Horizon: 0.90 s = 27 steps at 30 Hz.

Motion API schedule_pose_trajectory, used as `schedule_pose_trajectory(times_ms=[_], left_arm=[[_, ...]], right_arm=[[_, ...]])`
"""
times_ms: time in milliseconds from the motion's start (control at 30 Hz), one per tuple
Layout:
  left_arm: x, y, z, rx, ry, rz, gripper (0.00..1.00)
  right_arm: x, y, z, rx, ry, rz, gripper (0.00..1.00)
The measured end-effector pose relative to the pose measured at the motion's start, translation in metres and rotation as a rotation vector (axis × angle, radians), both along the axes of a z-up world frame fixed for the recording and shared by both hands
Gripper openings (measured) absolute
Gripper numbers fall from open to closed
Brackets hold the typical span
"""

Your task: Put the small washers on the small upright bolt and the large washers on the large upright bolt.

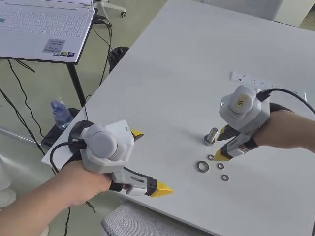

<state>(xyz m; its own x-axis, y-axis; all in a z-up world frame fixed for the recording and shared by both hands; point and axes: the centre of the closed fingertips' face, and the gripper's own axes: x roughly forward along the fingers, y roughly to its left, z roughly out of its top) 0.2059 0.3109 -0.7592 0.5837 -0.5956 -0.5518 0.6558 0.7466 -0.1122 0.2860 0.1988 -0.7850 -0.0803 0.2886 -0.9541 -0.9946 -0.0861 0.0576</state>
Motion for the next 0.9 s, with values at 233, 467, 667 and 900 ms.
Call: schedule_pose_trajectory(times_ms=[233, 467, 667, 900], left_arm=[[0.002, 0.001, 0.003, -0.007, -0.013, 0.010, 0.97], [0.000, -0.002, 0.001, -0.009, -0.005, 0.004, 0.96], [-0.002, -0.004, 0.001, -0.014, -0.004, 0.003, 0.95], [-0.002, 0.001, 0.003, -0.017, -0.002, 0.013, 0.94]], right_arm=[[-0.009, 0.003, -0.006, 0.004, -0.010, 0.013, 0.40], [-0.012, 0.008, -0.017, 0.012, -0.018, 0.009, 0.39], [-0.004, 0.008, -0.038, 0.023, -0.040, -0.001, 0.39], [-0.003, 0.008, -0.058, 0.019, -0.033, 0.002, 0.39]])
